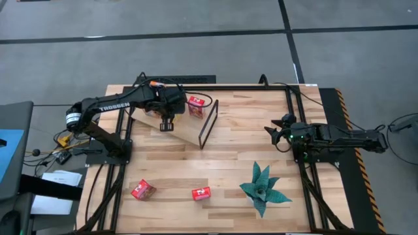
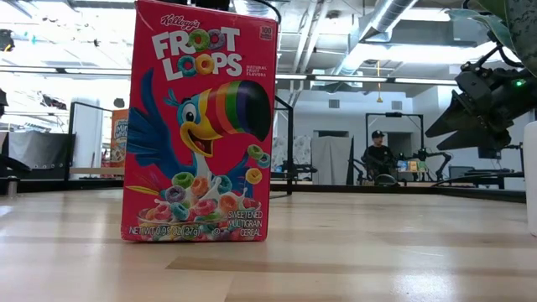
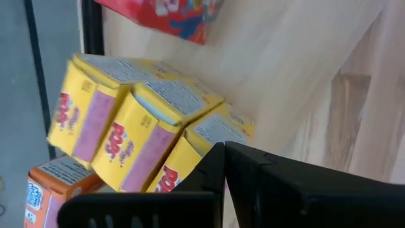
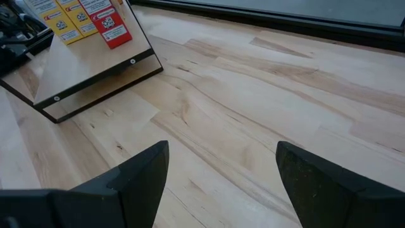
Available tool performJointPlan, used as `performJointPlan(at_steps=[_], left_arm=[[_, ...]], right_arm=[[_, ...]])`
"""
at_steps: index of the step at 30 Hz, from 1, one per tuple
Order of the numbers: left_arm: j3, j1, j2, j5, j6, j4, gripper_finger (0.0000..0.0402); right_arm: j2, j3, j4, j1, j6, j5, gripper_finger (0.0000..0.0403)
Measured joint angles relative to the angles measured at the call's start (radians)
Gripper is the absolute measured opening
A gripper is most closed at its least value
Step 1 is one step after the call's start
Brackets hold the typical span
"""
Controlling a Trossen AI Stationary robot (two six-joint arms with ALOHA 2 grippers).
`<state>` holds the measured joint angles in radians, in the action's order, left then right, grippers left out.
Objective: Stack cereal on shelf
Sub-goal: Put the yellow cereal box aligned with the other yellow cereal boxes on the shelf, then put the left red cereal box aligned with the other red cereal box on the shelf
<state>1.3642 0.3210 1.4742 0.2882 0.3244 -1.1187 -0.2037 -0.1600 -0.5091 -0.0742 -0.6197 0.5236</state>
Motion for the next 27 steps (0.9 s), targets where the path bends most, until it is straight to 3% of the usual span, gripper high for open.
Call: performJointPlan(at_steps=[3, 8, 13, 17, 20, 27], left_arm=[[0.046, 0.0, 0.0, -0.06, -0.032, -0.019, 0.0], [0.17, -0.014, 0.0, -0.269, -0.133, -0.167, 0.0009], [0.238, -0.075, -0.001, -0.48, -0.315, -0.312, 0.006], [0.24, -0.179, -0.001, -0.62, -0.461, -0.334, 0.0112], [0.24, -0.287, -0.001, -0.642, -0.553, -0.359, 0.0145], [0.24, -0.537, -0.001, -0.588, -0.842, -0.408, 0.0191]], right_arm=[[0.0, 0.0, 0.0, 0.0, 0.0, 0.0, 0.0317], [0.0, 0.0, 0.0, 0.0, 0.0, 0.0, 0.0317], [0.0, 0.0, 0.0, 0.0, 0.0, 0.0, 0.0317], [0.0, 0.0, 0.0, 0.0, 0.0, 0.0, 0.0317], [0.0, 0.0, 0.0, 0.0, 0.0, 0.0, 0.0317], [0.0, 0.0, 0.0, 0.0, 0.0, 0.0, 0.0317]])
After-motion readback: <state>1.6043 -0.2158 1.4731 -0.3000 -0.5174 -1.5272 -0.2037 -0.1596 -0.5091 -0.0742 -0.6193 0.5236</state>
